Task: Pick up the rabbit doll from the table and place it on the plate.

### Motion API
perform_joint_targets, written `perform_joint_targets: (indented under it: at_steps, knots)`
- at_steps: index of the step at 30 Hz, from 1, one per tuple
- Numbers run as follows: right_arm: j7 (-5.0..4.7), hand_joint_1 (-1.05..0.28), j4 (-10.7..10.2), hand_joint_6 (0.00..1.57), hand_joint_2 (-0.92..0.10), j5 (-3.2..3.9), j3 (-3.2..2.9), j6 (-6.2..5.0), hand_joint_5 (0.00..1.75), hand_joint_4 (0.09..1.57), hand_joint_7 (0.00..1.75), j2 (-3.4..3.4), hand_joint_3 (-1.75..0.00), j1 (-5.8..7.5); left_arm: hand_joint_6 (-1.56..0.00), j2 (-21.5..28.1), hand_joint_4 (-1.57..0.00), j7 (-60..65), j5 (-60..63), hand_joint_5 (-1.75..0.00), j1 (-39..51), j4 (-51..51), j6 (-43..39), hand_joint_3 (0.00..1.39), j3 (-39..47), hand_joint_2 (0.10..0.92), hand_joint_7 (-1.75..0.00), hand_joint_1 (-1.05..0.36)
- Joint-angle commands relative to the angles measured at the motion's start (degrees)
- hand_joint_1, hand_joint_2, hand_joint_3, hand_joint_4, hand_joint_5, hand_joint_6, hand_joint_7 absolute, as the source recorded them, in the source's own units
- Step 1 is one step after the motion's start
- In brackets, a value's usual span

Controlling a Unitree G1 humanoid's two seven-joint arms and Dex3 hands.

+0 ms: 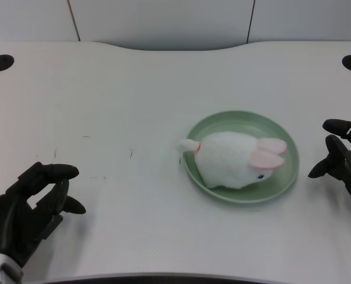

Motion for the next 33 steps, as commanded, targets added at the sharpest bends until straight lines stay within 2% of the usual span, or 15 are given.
perform_joint_targets:
  at_steps: [1,4,5,9,16,19,25,31,33]
  knots:
    - [0.74,-0.48,0.4,0.75,-0.92,0.82,-0.67,-0.09,1.41,0.87,1.14,-0.85,-0.27,-0.44,-0.49,0.3,-0.51,-0.8,0.0,-1.67,-0.2,0.6,-0.8,0.43,0.2,0.921,-1.18,-0.55]
    - [1.02,-0.48,0.4,0.75,-0.92,0.79,-0.73,-0.4,1.41,0.87,1.14,-0.8,-0.27,-0.45,-0.48,0.2,-0.51,-0.3,-0.1,-1.66,0.1,0.0,0.0,0.43,0.1,0.921,-1.18,-0.55]
    - [0.9,-0.49,0.4,0.75,-0.92,0.55,-0.58,-0.84,1.41,0.87,1.14,-0.78,-0.27,-0.38,-0.48,0.2,-0.51,0.0,0.1,-1.66,0.2,-0.2,0.1,0.43,0.1,0.921,-1.18,-0.55]
    - [0.26,-0.48,0.2,0.76,-0.92,0.27,-0.39,-0.79,1.41,0.88,1.15,-0.66,-0.27,-0.34,-0.49,0.2,-0.52,-0.1,0.2,-1.66,0.5,-0.3,-0.4,0.44,0.1,0.921,-1.17,-0.55]
    - [0.86,-0.48,0.2,0.75,-0.92,0.29,-0.29,-1.27,1.42,0.87,1.16,-0.61,-0.27,-0.18,-0.5,0.3,-0.52,0.3,0.3,-1.66,1.0,-1.5,0.4,0.45,0.0,0.921,-1.17,-0.54]
    - [0.66,-0.48,0.4,0.74,-0.92,0.3,-0.29,-0.53,1.42,0.87,1.16,-0.67,-0.29,-0.33,-0.51,0.3,-0.53,-0.4,-0.4,-1.67,0.7,-0.8,0.2,0.43,0.4,0.921,-1.17,-0.54]
    - [0.53,-0.5,0.5,0.75,-0.92,0.16,-0.21,-0.9,1.41,0.87,1.16,-0.61,-0.28,-0.33,-0.5,0.5,-0.53,-0.9,-0.3,-1.66,0.4,-0.1,-0.3,0.42,0.4,0.921,-1.18,-0.55]
    - [-0.04,-0.48,0.1,0.76,-0.92,0.31,-0.21,-0.36,1.42,0.88,1.16,-0.46,-0.28,-0.4,-0.5,0.5,-0.54,-0.7,-0.2,-1.65,0.5,-0.4,0.2,0.43,0.2,0.921,-1.18,-0.55]
    - [0.11,-0.48,0.2,0.76,-0.92,0.39,-0.26,-0.33,1.43,0.88,1.16,-0.54,-0.27,-0.38,-0.5,0.4,-0.54,-0.5,0.0,-1.66,0.6,-0.6,0.2,0.43,0.1,0.921,-1.18,-0.54]
